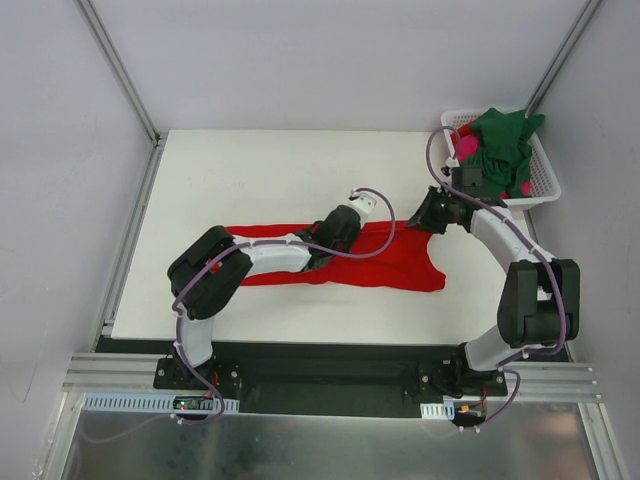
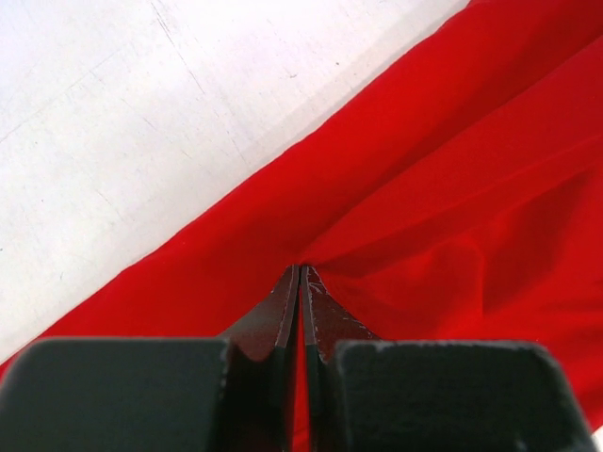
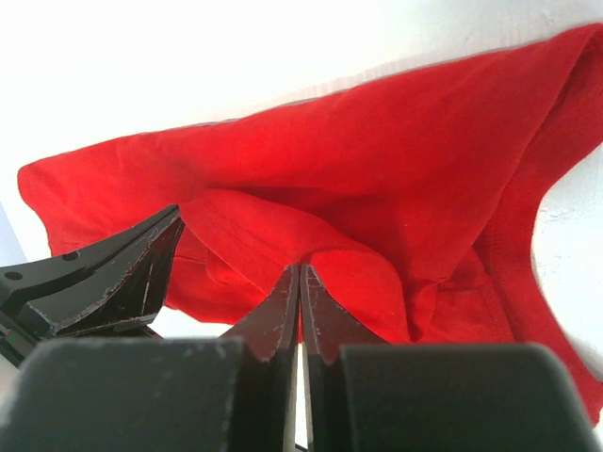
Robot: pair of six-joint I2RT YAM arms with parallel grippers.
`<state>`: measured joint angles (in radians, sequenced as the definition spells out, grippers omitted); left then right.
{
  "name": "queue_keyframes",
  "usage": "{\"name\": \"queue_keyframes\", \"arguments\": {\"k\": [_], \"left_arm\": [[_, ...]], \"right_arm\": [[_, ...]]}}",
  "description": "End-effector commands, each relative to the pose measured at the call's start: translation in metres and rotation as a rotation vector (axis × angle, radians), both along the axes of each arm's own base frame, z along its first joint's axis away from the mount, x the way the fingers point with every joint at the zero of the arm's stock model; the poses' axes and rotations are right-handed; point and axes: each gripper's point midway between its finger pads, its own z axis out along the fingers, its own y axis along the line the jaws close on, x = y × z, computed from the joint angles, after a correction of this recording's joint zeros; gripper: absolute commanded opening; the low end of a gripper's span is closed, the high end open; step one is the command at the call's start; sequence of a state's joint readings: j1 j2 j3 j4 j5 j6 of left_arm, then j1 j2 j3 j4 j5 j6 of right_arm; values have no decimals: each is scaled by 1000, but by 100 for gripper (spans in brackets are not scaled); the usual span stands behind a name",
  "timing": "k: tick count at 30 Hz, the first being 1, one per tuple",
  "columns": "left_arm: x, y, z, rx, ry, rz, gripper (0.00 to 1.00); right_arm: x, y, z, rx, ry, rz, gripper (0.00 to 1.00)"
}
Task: Fold and stack the t-shirts
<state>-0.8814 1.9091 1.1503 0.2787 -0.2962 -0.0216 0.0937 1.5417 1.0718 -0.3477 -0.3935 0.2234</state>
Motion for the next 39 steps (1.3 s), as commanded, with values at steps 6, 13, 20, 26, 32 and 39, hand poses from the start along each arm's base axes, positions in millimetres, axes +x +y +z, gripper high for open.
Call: {"name": "queue_keyframes", "arguments": {"k": [6, 13, 20, 26, 32, 39], "left_arm": [[20, 0, 8, -32, -28, 14, 0], [32, 7, 8, -24, -41, 28, 0], [55, 7, 21, -24, -84, 55, 46], [62, 15, 47, -26, -139, 68, 68], [56, 31, 70, -33, -178, 100, 69], [34, 70, 96, -97, -178, 166, 68]], "right_arm": [[21, -6, -1, -26, -23, -26, 1], [36, -7, -10, -35, -22, -42, 27], [53, -14, -6, -71, -98, -78, 59], [47, -15, 12, -74, -160, -71, 61], [25, -9, 23, -32, -173, -32, 50], [-7, 2, 12, -20, -127, 33, 7]]}}
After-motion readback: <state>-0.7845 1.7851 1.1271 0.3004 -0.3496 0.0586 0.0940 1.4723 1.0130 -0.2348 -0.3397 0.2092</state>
